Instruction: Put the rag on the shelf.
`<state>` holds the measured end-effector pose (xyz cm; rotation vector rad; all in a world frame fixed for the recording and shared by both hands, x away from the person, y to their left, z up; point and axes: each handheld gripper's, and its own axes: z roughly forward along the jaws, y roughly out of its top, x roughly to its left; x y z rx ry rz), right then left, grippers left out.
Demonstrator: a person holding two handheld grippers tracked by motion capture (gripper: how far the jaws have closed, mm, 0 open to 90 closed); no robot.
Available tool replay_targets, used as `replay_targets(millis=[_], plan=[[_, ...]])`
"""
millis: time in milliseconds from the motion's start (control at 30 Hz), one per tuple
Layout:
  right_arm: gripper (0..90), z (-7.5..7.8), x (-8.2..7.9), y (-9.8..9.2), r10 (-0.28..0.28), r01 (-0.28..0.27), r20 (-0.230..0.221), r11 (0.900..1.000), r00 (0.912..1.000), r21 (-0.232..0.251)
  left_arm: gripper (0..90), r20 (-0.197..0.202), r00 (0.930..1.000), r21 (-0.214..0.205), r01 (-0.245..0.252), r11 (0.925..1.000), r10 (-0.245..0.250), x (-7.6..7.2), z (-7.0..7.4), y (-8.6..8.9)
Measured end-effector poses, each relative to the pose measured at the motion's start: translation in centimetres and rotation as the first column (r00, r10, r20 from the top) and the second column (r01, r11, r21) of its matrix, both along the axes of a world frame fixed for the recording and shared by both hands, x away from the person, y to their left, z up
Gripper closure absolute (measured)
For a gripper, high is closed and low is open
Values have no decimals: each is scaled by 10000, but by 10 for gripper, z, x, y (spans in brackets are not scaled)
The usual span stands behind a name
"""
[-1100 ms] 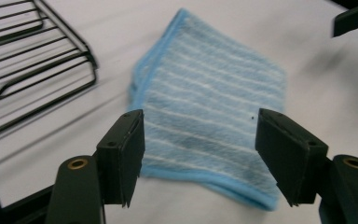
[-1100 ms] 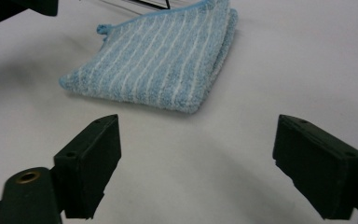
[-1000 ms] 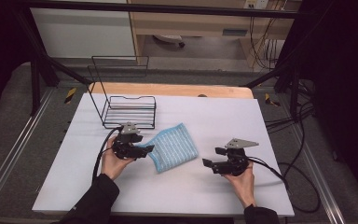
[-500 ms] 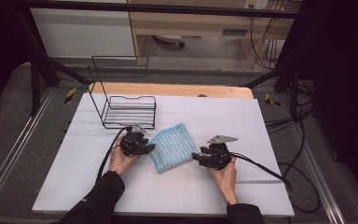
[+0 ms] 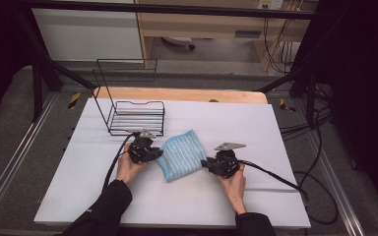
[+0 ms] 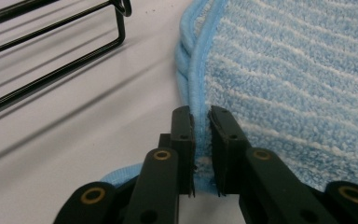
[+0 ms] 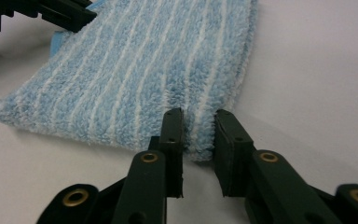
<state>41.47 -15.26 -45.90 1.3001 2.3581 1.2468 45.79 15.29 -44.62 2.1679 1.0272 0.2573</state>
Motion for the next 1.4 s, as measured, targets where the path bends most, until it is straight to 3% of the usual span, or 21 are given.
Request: replay_targets(millis=[233,500,733,967,1167,1267,1400], plan=[[801,4,-1,-2,181,-181,16,9998,9998,64,845,131,9998,81,-168,9998,167,-6,3,-2],[804,19,-6,-10,532,-528,-194,9984,9984,202,850,-178,9998,181,20,9998,-17,-23,12,0],[802,24,-9,-9,1178,-1168,-523,9929,9917,214,850,-379,9991,292,177,9994,-166,-55,16,8],[798,26,-10,4,1690,-1691,-243,9856,9853,-13,854,-320,9995,427,5,9991,9,-89,16,20],[796,28,-4,11,1879,-1881,-98,9817,9821,-279,854,-134,9998,312,-105,9995,110,-106,15,29],[794,29,1,13,1921,-1924,-105,9801,9813,-482,843,159,9996,231,-235,9995,232,-104,14,29],[774,27,3,12,1803,-1841,-415,9749,9827,-1252,820,618,9972,-122,-421,9990,428,-88,16,25]])
